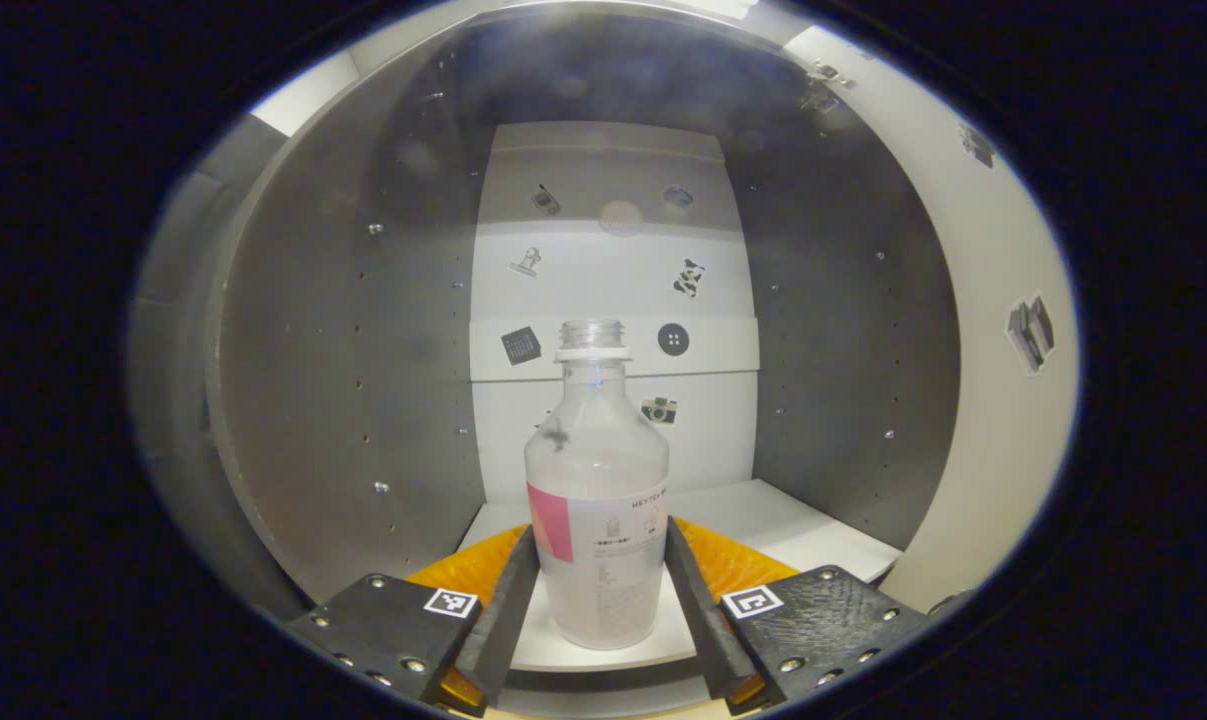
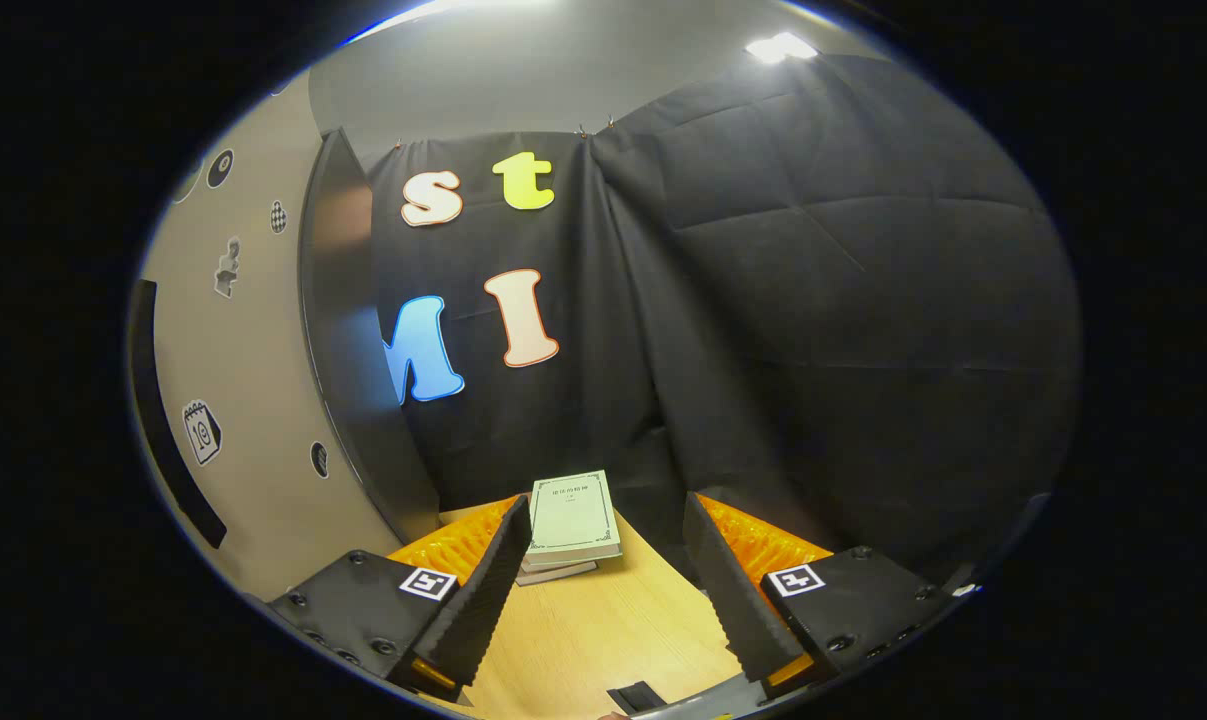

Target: Open the cabinet door with the right hand, grasp the bottle in the cabinet with the left hand and place it on the coaster, then close the cabinet door with the right hand.

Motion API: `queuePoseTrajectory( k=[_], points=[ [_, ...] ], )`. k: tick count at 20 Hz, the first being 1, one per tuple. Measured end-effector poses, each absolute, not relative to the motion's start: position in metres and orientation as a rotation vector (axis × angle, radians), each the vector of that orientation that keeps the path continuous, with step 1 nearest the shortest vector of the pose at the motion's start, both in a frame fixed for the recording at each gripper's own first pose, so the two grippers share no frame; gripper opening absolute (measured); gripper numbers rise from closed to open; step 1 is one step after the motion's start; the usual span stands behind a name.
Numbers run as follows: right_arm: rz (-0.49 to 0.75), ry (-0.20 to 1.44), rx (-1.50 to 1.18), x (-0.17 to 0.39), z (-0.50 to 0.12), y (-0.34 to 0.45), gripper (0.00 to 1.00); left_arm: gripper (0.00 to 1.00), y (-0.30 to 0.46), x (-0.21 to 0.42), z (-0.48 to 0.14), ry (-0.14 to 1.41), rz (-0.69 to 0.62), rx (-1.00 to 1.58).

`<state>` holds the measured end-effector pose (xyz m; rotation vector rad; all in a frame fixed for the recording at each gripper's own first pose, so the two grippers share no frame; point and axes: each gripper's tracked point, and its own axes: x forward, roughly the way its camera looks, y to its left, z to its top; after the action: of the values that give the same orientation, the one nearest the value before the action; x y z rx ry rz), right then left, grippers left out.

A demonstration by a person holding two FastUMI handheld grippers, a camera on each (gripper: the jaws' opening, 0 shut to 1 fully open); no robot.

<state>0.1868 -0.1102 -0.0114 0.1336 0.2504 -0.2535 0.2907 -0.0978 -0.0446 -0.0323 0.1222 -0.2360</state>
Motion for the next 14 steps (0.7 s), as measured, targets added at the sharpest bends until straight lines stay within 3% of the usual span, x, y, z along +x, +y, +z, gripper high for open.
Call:
queuePoseTrajectory(
  k=[14],
  points=[
    [-0.027, 0.261, 0.114, 0.184, -0.010, -0.072, 0.97, 0.71, 0.016, 0.161, -0.010, 0.035, -0.053, -0.034]
  ],
)
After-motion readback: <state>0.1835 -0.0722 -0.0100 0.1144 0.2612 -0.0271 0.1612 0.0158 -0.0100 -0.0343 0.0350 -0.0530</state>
